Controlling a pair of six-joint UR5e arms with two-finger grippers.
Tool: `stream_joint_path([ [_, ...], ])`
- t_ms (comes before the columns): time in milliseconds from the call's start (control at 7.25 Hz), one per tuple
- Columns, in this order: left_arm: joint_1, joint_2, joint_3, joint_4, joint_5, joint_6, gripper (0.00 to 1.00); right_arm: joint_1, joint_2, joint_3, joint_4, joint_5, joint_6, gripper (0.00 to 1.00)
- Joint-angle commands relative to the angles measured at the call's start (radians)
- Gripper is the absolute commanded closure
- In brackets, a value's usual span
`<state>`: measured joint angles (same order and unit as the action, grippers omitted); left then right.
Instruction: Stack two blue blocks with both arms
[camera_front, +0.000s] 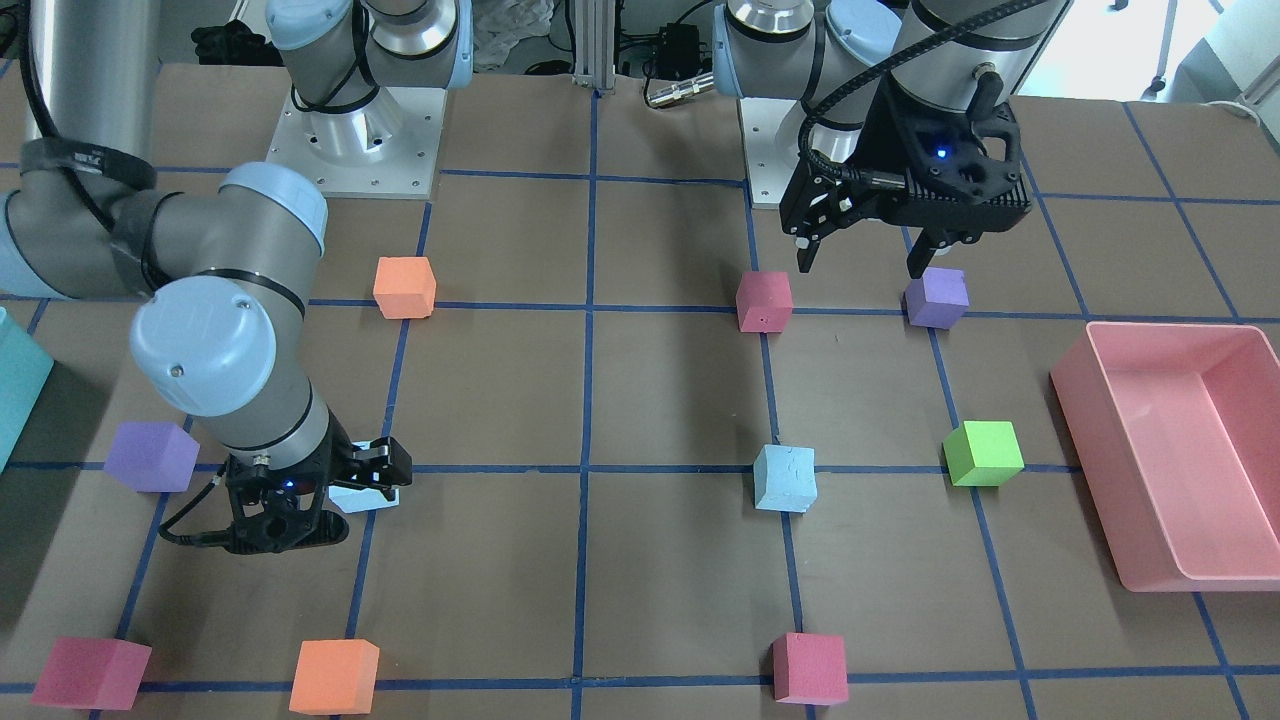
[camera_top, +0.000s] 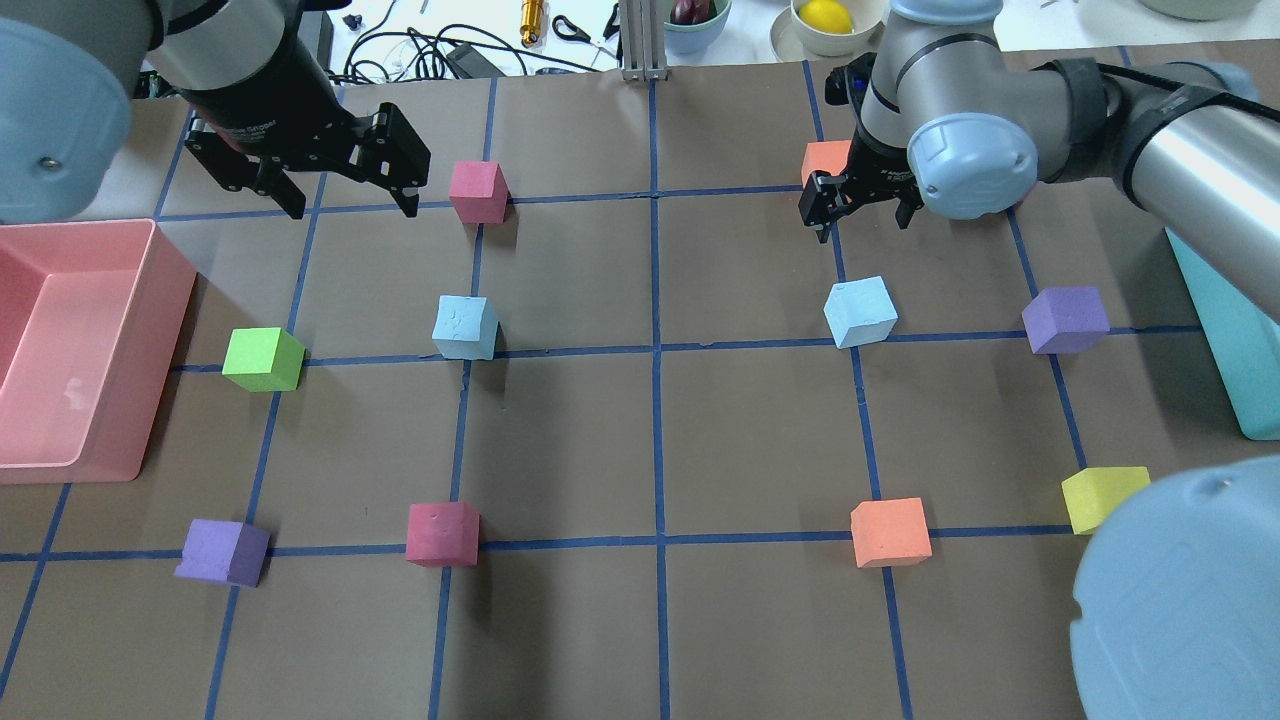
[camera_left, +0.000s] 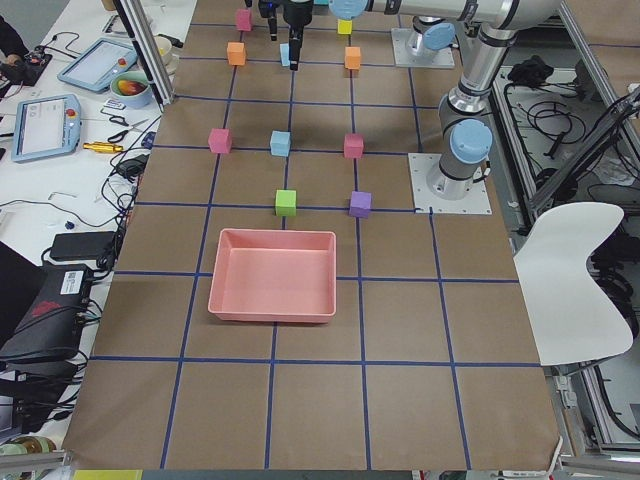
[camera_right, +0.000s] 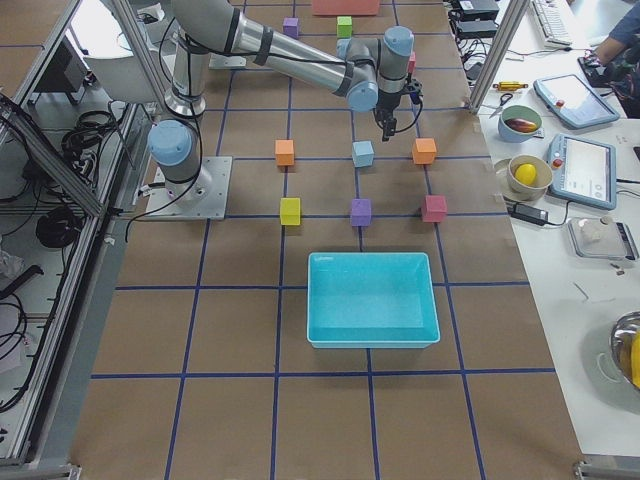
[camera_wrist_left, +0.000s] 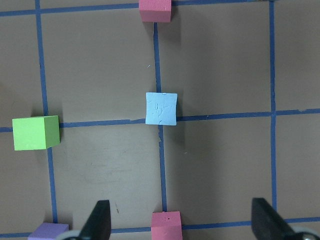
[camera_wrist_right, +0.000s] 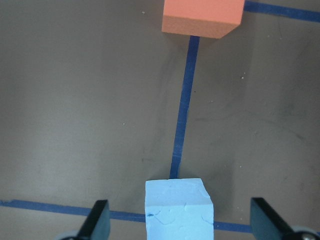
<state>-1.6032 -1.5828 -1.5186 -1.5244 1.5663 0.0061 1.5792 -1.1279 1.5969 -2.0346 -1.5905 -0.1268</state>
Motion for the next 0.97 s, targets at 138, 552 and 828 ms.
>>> stream_joint_path([
  [138, 0.0, 0.0, 0.0, 0.001, -0.002, 0.0, 0.0, -0.002, 0.031, 0.079, -0.001, -0.002, 0.01, 0.0],
  [552, 0.0, 0.001, 0.0, 0.003, -0.003, 0.0, 0.0, -0.001, 0.034, 0.109, -0.009, -0.002, 0.006, 0.0],
  [828, 0.0, 0.0, 0.0, 0.003, -0.005, 0.0, 0.0, -0.005, 0.04, 0.123, -0.019, 0.004, 0.007, 0.55],
])
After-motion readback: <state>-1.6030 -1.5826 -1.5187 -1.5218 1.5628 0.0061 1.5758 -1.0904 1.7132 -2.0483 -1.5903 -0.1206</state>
